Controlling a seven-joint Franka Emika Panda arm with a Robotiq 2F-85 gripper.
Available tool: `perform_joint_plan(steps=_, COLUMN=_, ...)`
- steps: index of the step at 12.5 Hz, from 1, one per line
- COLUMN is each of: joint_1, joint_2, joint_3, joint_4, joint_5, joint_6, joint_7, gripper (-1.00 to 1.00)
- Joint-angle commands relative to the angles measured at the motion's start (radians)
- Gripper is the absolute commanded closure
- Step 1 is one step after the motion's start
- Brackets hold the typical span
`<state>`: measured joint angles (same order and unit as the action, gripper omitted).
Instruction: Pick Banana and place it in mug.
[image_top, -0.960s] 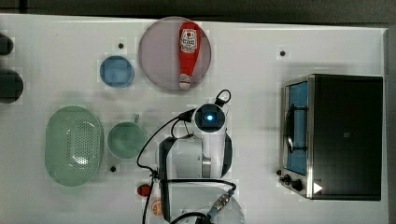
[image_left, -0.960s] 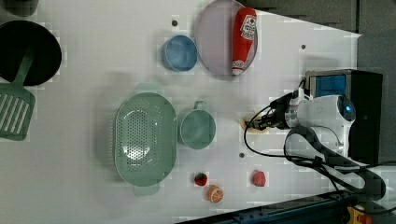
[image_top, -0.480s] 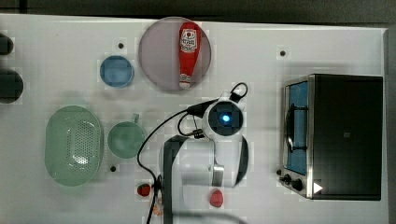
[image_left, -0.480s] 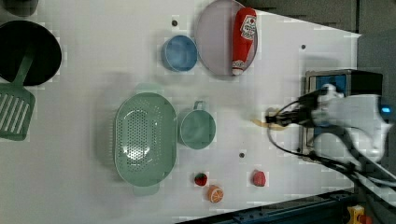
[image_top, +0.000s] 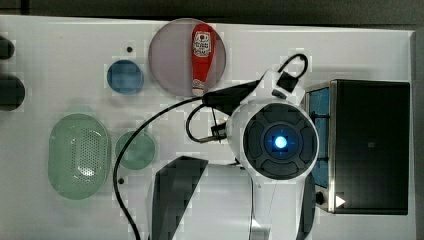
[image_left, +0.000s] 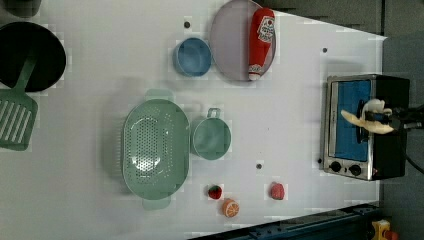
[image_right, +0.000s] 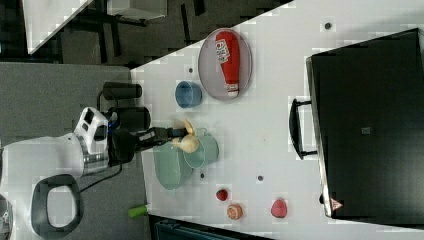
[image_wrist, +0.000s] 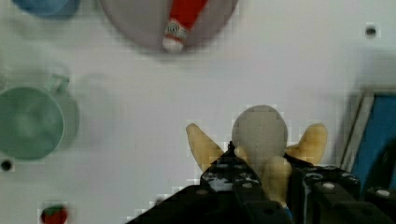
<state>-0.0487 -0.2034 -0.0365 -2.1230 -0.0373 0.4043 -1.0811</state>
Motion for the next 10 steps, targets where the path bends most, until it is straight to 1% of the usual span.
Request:
perform_joint_plan(steps=1, joint_1=0.054, joint_2=-0.003, joint_3=0.087, joint_4=-0.015, joint_5=0.010, joint_6=-0.067, joint_7=0.235, gripper=0.57)
perform_joint_plan(steps=6, joint_1=0.073, joint_2=0.010, joint_3=0.284, joint_4=-0.021, joint_5=0.019, joint_6=-0.063, joint_7=0.589, gripper=0.57)
perform_joint_plan(steps=8, joint_1=0.077, joint_2=0.031, joint_3=0.354, joint_4=-0.025, joint_5=0.059, joint_6=-0.062, joint_7=0.752, gripper=0.57)
perform_joint_plan(steps=10, joint_1=0.079, joint_2=0.060, joint_3=0.416, joint_4=-0.042, joint_5=0.096, joint_6=-0.018, joint_7=0.901, gripper=0.57)
